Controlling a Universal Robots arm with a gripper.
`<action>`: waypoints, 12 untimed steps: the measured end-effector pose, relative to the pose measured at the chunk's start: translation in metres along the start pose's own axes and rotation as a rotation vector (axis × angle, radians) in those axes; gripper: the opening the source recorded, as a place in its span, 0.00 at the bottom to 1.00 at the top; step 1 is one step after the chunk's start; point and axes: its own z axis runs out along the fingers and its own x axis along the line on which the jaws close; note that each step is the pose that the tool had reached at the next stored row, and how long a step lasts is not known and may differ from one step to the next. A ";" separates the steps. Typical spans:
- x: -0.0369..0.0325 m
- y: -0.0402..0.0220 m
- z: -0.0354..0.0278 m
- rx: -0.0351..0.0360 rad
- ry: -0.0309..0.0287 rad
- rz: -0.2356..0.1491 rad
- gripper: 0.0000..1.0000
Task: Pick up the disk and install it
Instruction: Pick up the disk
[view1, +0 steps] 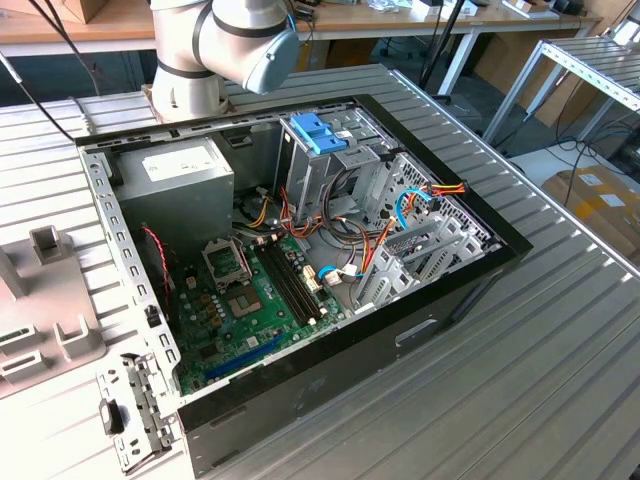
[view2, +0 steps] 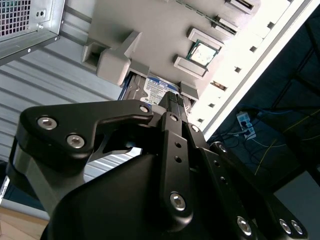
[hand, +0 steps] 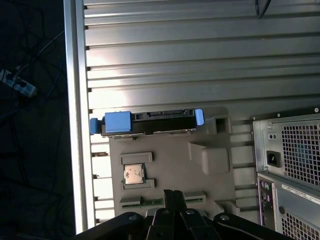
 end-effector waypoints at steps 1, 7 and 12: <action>0.0000 0.0000 0.0000 0.0000 0.0000 0.000 0.11; 0.0001 0.0000 0.0000 -0.0004 0.0009 -0.018 0.11; 0.0001 0.0000 0.0000 -0.0012 0.0022 -0.049 0.11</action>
